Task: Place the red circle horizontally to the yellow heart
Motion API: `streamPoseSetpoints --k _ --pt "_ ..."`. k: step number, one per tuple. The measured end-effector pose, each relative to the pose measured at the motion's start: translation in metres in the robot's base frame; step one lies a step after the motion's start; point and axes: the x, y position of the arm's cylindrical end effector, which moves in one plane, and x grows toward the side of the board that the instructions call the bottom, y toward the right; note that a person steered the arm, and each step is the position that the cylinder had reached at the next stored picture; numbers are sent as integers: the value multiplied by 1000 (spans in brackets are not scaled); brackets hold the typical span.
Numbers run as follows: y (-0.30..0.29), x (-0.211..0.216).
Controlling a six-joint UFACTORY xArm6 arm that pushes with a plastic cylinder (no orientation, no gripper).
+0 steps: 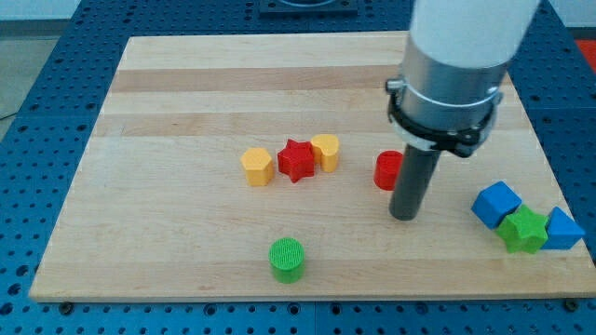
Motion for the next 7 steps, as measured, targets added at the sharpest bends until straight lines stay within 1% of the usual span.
streamPoseSetpoints --k 2,3,4,5,6,7 --pt "-12 -42" --pt "-8 -42" --pt "57 -41" --pt "89 -68" --pt "68 -74" --pt "35 -70"
